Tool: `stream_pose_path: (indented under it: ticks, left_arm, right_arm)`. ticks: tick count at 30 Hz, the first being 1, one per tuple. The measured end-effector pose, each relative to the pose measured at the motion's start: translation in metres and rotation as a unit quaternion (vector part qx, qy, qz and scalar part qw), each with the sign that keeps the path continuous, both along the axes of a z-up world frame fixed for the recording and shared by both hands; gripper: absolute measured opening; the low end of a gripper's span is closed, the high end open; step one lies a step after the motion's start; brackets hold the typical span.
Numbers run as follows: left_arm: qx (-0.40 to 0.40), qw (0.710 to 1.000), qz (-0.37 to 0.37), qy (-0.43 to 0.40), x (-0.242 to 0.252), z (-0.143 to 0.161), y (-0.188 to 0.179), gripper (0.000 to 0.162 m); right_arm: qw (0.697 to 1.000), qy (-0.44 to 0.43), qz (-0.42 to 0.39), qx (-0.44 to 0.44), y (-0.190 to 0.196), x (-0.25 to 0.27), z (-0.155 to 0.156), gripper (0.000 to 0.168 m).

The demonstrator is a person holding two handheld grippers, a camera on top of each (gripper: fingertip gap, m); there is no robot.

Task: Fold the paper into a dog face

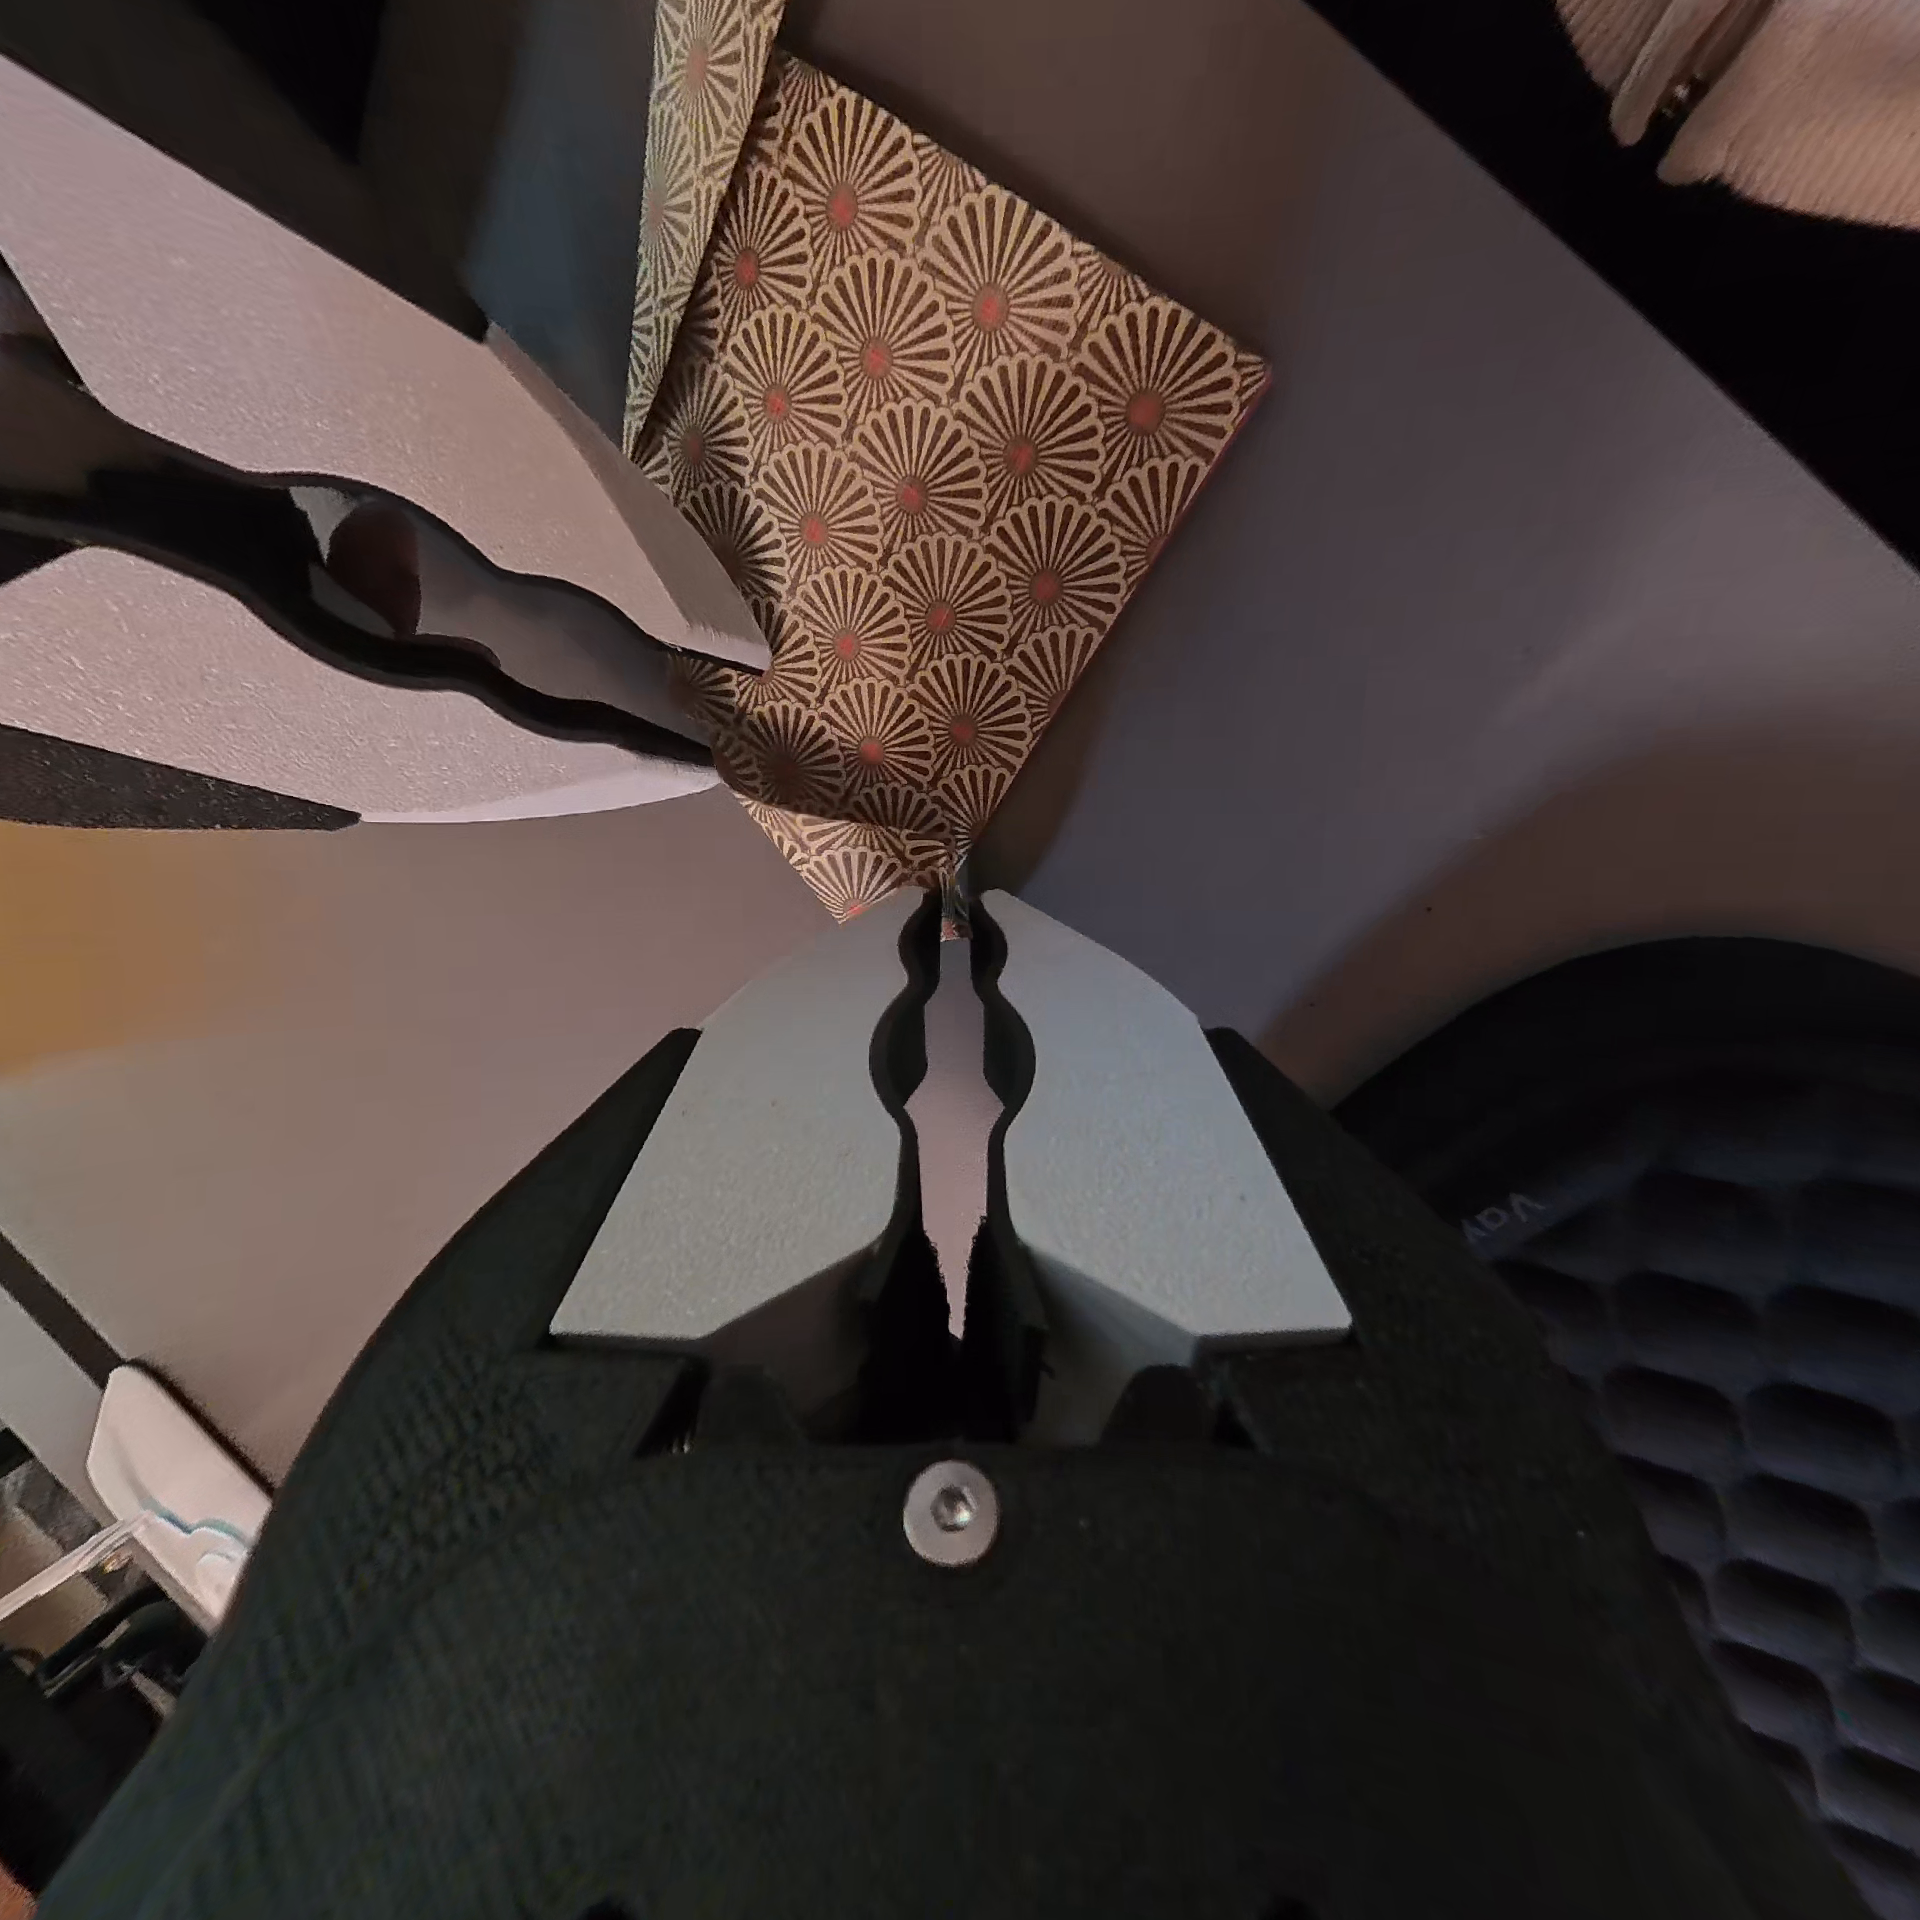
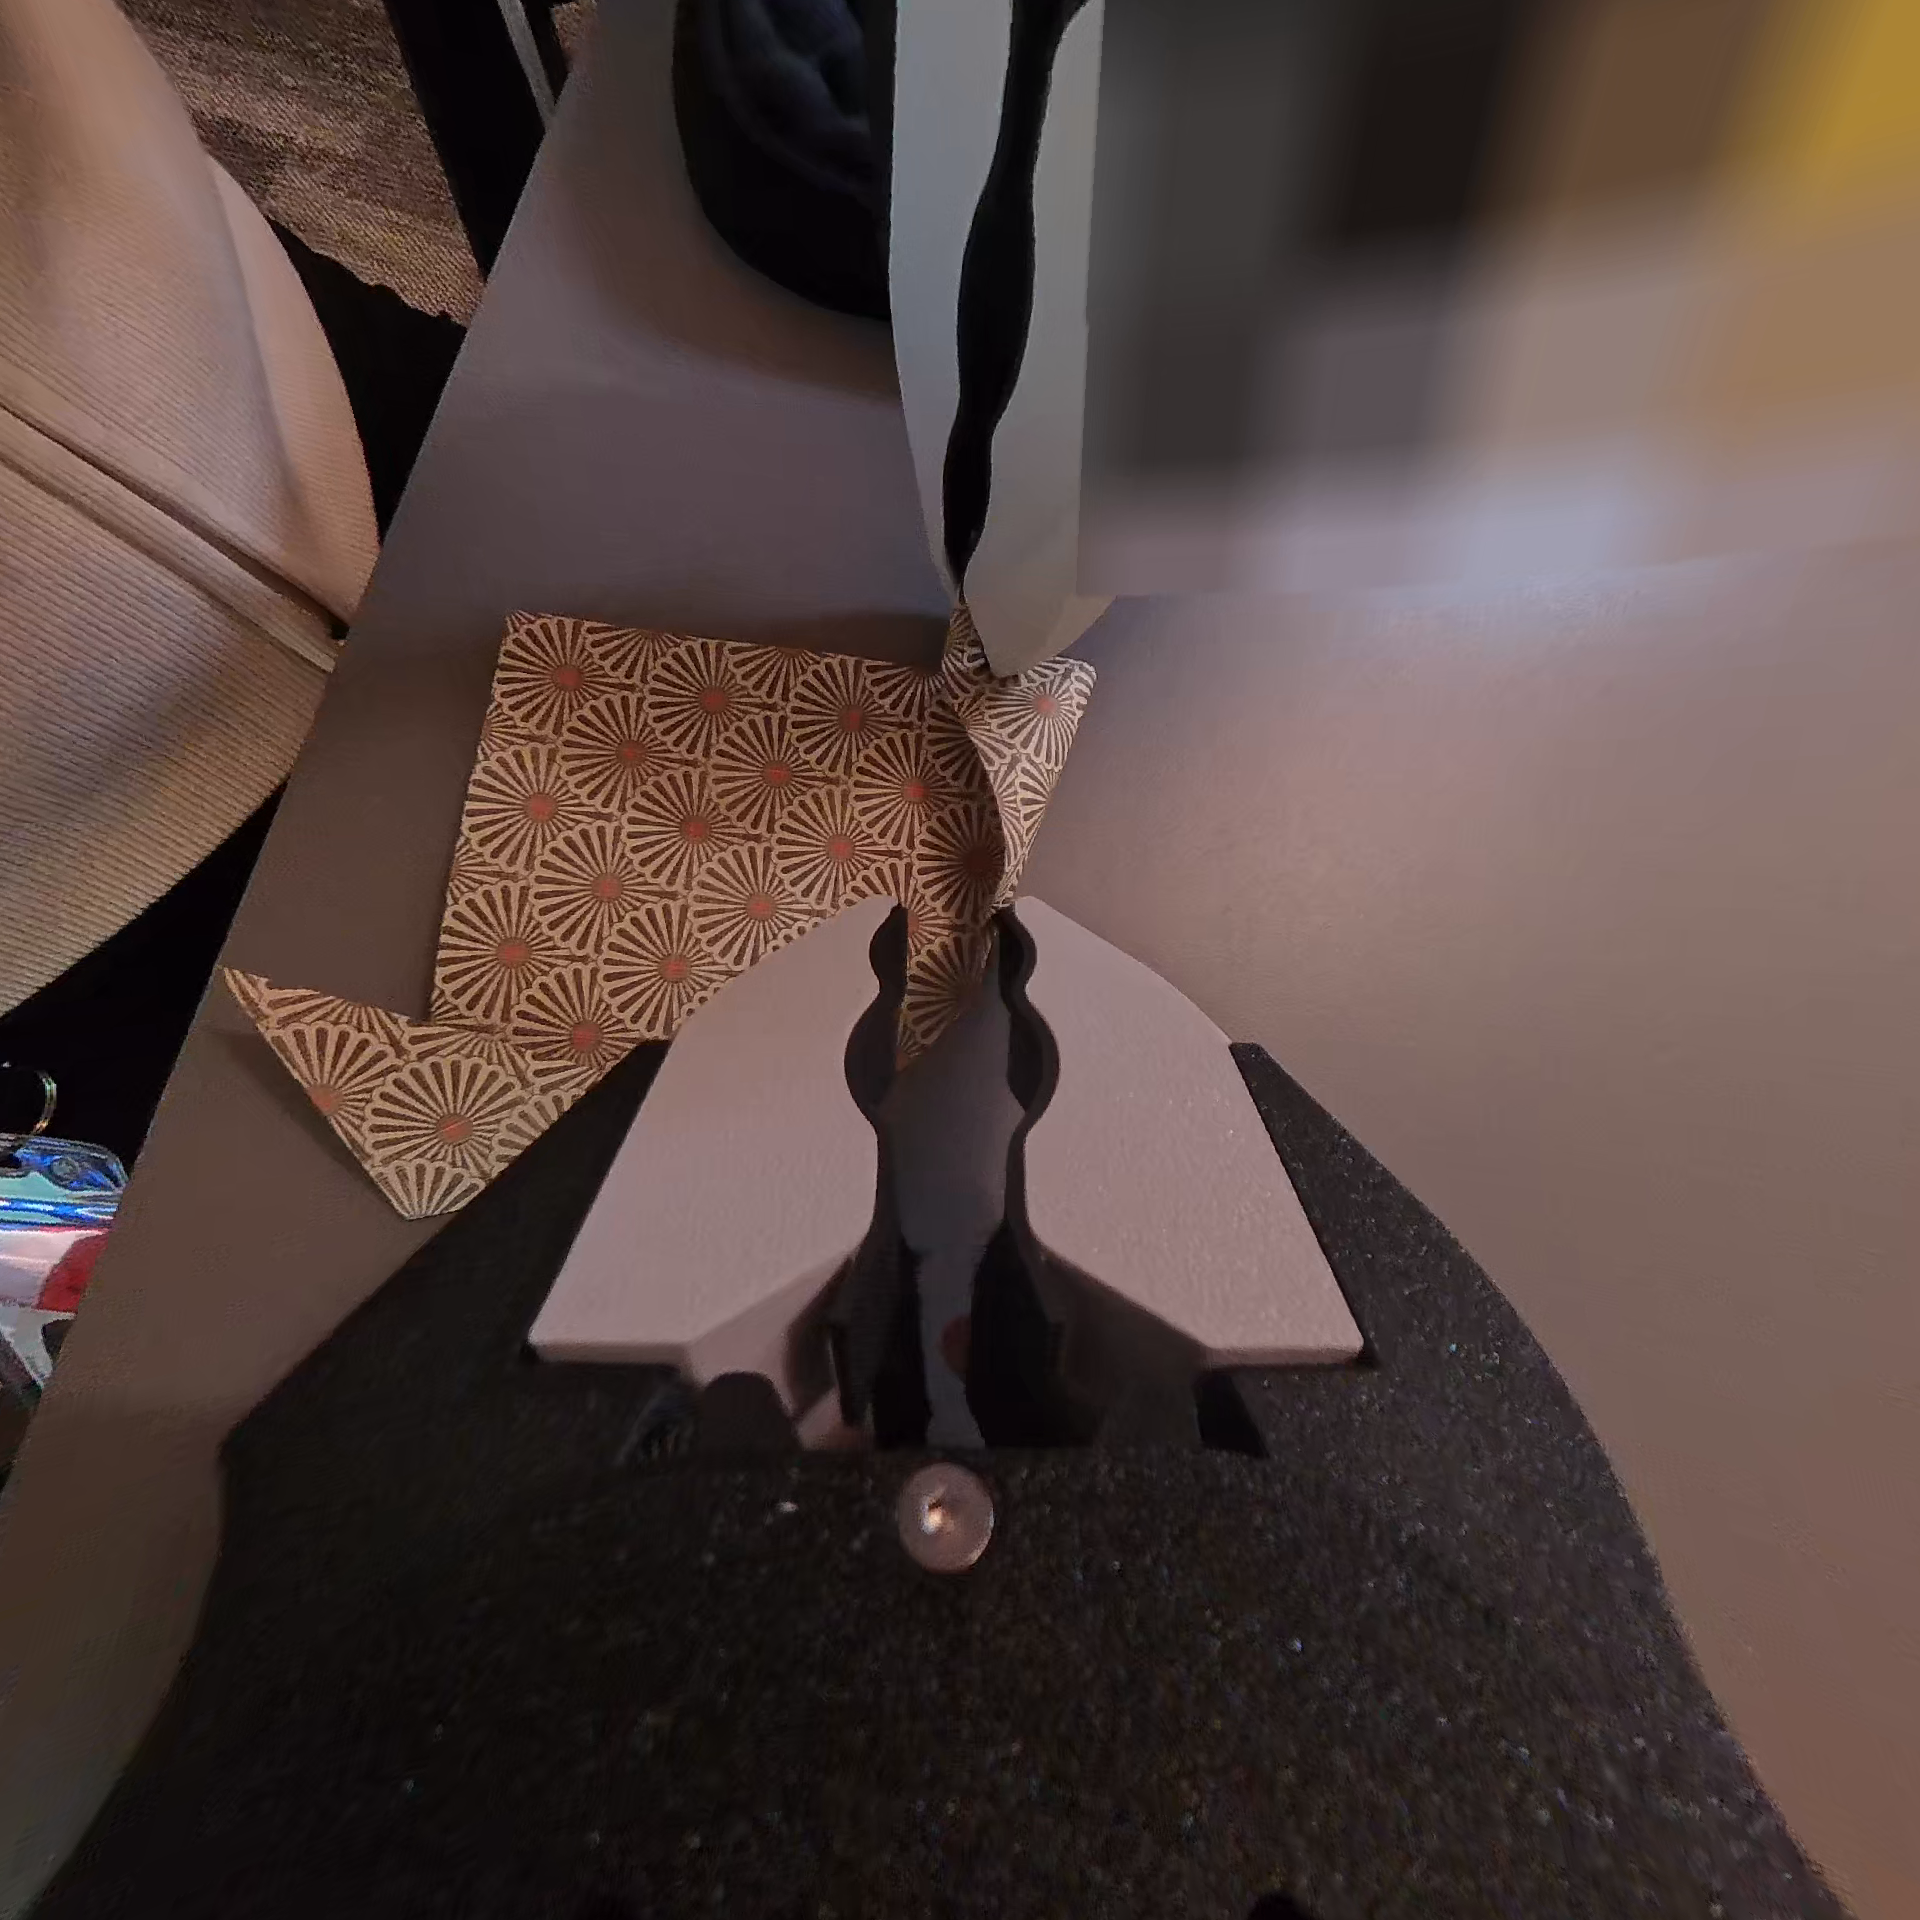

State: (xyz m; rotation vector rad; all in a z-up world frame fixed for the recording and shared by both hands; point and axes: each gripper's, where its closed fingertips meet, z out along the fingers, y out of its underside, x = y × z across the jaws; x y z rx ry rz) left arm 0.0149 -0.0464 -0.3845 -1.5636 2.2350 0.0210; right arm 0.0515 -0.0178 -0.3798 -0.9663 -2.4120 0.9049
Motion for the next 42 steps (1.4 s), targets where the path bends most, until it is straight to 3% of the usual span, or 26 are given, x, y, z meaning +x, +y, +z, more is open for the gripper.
stream_pose_path:
  ticks: [7, 12, 18, 32, 42]
  left_arm:
    - [0.007, 1.0, -0.001, 0.006, -0.001, 0.0, -0.001, 0.005]
    - [-0.006, 1.0, 0.001, 0.006, -0.001, -0.001, -0.002, 0.003]
    - [-0.014, 1.0, 0.003, 0.006, -0.001, -0.001, -0.002, 0.002]
    - [-0.028, 1.0, 0.007, -0.002, -0.001, -0.001, -0.003, 0.001]
    - [-0.028, 1.0, 0.009, -0.008, -0.002, 0.0, -0.002, 0.001]
  right_arm:
    - [1.0, 0.001, 0.004, -0.002, 0.0, 0.0, 0.0, 0.017]
    - [0.996, 0.077, 0.02, 0.042, 0.004, -0.005, 0.005, 0.032]
    - [0.981, 0.163, 0.074, 0.076, -0.003, -0.003, 0.008, 0.02]
    - [0.987, 0.125, 0.097, 0.033, -0.006, 0.0, 0.004, 0.01]
    - [0.994, 0.075, 0.077, -0.01, -0.004, -0.001, 0.003, 0.014]
